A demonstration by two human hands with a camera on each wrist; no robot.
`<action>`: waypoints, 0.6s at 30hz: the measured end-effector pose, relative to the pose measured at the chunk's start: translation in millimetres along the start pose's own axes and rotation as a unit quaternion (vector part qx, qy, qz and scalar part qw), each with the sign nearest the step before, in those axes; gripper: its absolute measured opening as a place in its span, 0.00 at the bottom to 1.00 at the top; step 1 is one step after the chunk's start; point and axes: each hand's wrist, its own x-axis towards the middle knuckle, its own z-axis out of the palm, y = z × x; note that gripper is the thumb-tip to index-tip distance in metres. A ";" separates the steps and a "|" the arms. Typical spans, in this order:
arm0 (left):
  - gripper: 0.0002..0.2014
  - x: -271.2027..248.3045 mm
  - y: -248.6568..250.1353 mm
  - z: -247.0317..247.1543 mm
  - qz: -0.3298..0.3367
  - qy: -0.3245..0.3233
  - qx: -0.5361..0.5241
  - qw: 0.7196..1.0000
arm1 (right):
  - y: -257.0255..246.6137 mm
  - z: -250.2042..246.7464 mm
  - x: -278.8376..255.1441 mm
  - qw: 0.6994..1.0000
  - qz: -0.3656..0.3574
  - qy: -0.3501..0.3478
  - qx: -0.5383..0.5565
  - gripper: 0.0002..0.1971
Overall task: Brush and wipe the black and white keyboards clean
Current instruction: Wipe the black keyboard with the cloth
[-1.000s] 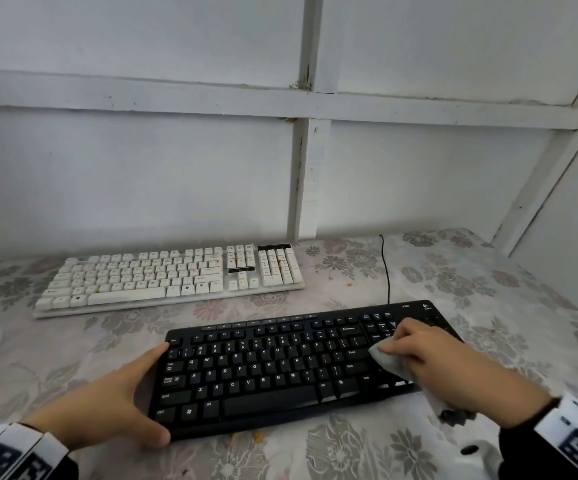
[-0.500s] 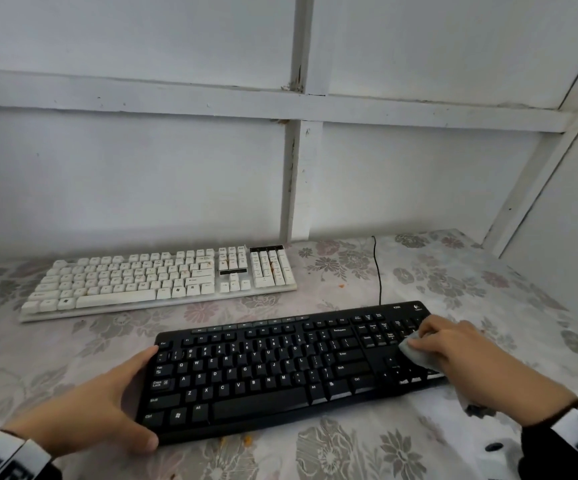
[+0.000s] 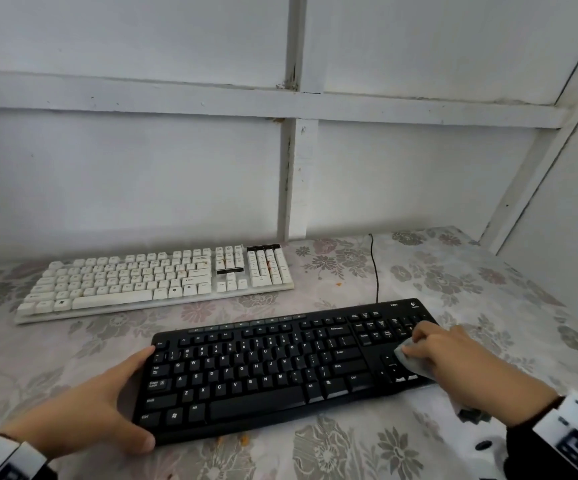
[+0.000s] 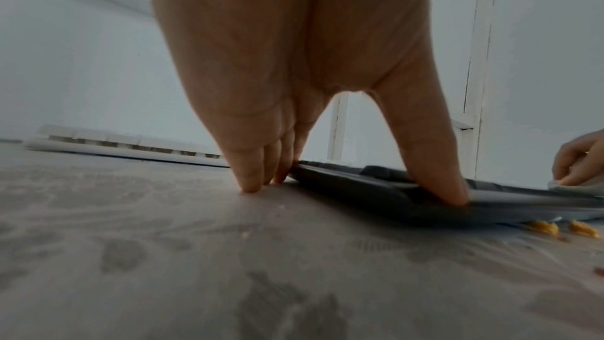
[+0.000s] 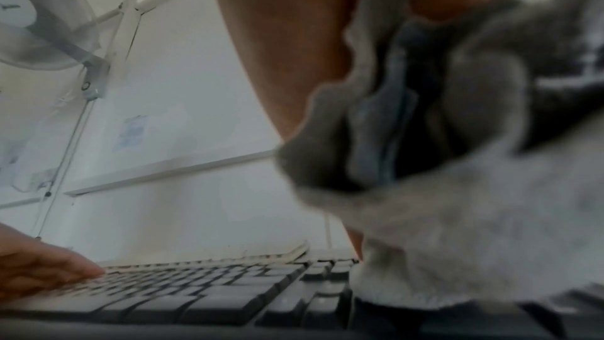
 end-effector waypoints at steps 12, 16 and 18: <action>0.59 2.8 -4.3 0.5 0.016 0.001 -0.009 1.000 | 1.4 13.3 5.5 0.996 -0.060 0.015 0.068 0.13; 0.61 2.4 -4.2 0.2 0.015 0.004 0.008 1.000 | 20.8 11.3 5.0 0.997 -0.050 0.033 0.051 0.14; 0.65 2.4 -3.5 0.2 0.012 0.008 0.018 1.000 | 28.5 6.7 3.7 0.995 -0.047 0.032 0.080 0.15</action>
